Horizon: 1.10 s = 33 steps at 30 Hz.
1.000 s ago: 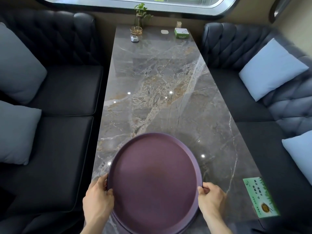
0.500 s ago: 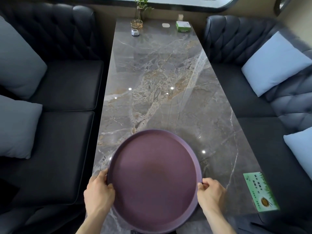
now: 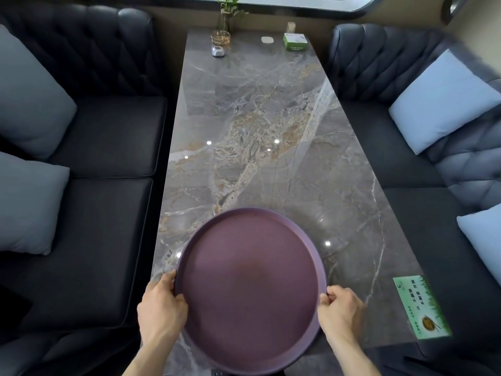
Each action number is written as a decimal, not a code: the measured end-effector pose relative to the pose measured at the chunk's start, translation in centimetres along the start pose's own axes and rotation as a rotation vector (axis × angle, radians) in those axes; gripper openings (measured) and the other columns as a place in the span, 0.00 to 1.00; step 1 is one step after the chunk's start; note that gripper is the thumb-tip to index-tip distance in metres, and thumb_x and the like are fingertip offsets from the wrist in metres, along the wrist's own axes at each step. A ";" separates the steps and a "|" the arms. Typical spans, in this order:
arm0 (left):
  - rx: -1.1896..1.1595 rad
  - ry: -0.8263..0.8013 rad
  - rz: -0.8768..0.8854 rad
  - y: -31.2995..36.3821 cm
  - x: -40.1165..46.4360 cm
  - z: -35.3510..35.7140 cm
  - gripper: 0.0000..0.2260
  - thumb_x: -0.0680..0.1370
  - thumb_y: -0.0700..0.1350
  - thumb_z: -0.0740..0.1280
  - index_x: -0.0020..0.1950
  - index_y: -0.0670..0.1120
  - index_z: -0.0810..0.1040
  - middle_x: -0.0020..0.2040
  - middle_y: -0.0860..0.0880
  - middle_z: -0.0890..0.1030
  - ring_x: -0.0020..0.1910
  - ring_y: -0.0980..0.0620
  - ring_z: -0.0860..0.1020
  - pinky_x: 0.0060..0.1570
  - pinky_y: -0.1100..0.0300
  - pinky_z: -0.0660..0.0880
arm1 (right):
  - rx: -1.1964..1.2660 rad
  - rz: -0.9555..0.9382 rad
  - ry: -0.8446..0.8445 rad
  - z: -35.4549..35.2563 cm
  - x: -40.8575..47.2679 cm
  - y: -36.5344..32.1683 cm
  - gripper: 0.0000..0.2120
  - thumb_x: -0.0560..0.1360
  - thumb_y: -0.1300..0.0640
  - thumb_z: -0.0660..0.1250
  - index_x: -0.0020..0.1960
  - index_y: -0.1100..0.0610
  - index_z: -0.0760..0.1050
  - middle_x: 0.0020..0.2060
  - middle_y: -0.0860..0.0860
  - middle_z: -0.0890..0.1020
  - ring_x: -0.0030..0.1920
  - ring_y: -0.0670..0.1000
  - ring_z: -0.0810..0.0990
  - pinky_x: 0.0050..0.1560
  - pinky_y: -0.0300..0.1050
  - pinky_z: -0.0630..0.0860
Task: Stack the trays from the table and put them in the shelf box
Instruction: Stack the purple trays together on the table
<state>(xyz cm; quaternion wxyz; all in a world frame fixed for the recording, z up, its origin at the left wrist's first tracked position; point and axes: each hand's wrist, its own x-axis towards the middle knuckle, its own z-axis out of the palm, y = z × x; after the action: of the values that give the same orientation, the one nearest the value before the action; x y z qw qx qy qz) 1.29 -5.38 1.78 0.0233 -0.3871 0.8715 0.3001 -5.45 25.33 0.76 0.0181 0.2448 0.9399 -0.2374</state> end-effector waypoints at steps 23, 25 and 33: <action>-0.232 -0.207 -0.311 0.7 3.8 0.7 0.27 0.71 0.63 0.68 0.66 0.52 0.75 0.60 0.48 0.81 0.57 0.43 0.79 0.55 0.50 0.73 | 0.348 0.314 -0.224 1.5 0.6 1.1 0.22 0.72 0.41 0.71 0.57 0.55 0.75 0.41 0.49 0.78 0.47 0.54 0.76 0.53 0.51 0.73; -0.303 -0.207 -0.333 1.1 4.0 1.0 0.28 0.72 0.67 0.64 0.64 0.50 0.76 0.59 0.47 0.81 0.58 0.42 0.78 0.57 0.49 0.72 | 0.342 0.317 -0.208 1.6 0.7 0.7 0.23 0.72 0.41 0.70 0.57 0.58 0.75 0.44 0.52 0.78 0.48 0.56 0.77 0.53 0.52 0.74; -0.519 -0.027 -0.296 4.5 3.9 -2.6 0.20 0.79 0.61 0.48 0.51 0.47 0.68 0.49 0.44 0.76 0.47 0.42 0.73 0.50 0.47 0.68 | 0.502 0.201 -0.266 -2.2 2.2 -4.8 0.18 0.76 0.39 0.63 0.53 0.53 0.68 0.44 0.48 0.76 0.41 0.46 0.74 0.37 0.48 0.68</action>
<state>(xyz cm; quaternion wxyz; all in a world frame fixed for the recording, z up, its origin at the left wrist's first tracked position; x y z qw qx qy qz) -4.01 -7.08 5.13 -0.0216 -0.4989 0.6995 0.5112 -9.49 23.68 4.51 0.1033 0.3001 0.8122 -0.4895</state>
